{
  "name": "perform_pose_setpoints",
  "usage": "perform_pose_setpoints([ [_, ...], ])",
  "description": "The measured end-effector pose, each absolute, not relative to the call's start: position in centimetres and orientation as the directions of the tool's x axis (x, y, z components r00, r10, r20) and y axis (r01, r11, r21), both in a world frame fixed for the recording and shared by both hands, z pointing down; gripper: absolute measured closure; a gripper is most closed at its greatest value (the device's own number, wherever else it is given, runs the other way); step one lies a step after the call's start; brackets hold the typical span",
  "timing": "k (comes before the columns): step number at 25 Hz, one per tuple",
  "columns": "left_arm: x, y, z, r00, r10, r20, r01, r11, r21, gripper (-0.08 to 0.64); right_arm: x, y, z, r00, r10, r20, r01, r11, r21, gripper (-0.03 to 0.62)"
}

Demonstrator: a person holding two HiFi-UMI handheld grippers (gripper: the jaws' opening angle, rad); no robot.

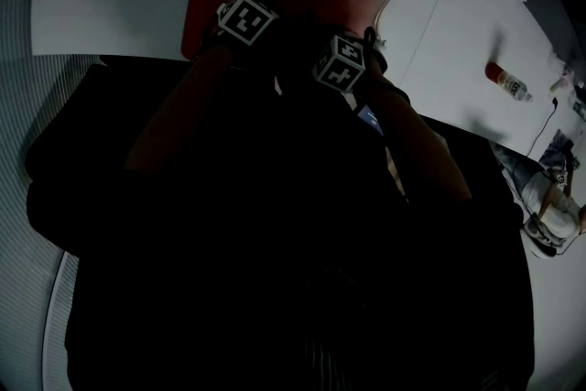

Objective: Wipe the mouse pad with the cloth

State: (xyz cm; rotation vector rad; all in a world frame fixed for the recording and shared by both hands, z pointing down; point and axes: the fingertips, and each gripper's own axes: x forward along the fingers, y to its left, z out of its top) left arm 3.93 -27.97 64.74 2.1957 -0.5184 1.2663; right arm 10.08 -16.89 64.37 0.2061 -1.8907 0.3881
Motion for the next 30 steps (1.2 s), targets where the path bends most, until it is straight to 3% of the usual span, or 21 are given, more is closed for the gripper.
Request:
perform_pose_setpoints([
  [2,3.4,-27.7,65.0,0.468,-0.059,0.882,-0.582,-0.772,0.257,0.552,9.9,-15.3,63.3,-0.446,0.109,0.888,-0.346,0.895,-0.284,0.528],
  [3,2.9,-27.1,65.2,0.468,-0.046,0.883,-0.603,-0.747,0.281,0.552,10.4,-15.7,62.4,-0.506,0.072,0.860,-0.400,0.863,-0.308,0.528],
  [5,2.7,-25.6,64.6,0.520,-0.024,0.854,-0.648,-0.662,0.376,0.552,12.3,-17.2,59.6,-0.611,-0.067,0.789,-0.542,0.761,-0.356,0.526],
  [7,3.9,-25.5,61.9,0.628,-0.091,0.773,-0.647,-0.614,0.453,0.552,14.7,-18.7,55.7,-0.688,-0.188,0.701,-0.622,0.650,-0.436,0.526],
  [10,6.9,-25.8,55.2,0.773,-0.208,0.600,-0.572,-0.639,0.515,0.552,17.7,-20.0,48.9,-0.762,-0.350,0.545,-0.635,0.572,-0.519,0.528],
  [15,12.1,-24.5,42.3,0.885,-0.288,0.365,-0.449,-0.733,0.511,0.552,21.0,-19.6,38.6,-0.764,-0.558,0.323,-0.639,0.583,-0.502,0.529],
  [20,16.3,-22.4,33.4,0.934,-0.290,0.211,-0.354,-0.839,0.414,0.552,21.8,-17.4,32.7,-0.754,-0.627,0.194,-0.634,0.619,-0.464,0.529],
  [24,18.5,-20.1,32.1,0.944,-0.259,0.203,-0.314,-0.895,0.316,0.552,22.5,-15.7,31.3,-0.749,-0.649,0.134,-0.638,0.651,-0.412,0.529],
  [30,20.7,-18.1,31.3,0.950,-0.243,0.196,-0.297,-0.896,0.330,0.552,24.3,-13.8,31.5,-0.735,-0.665,0.133,-0.651,0.638,-0.411,0.529],
])
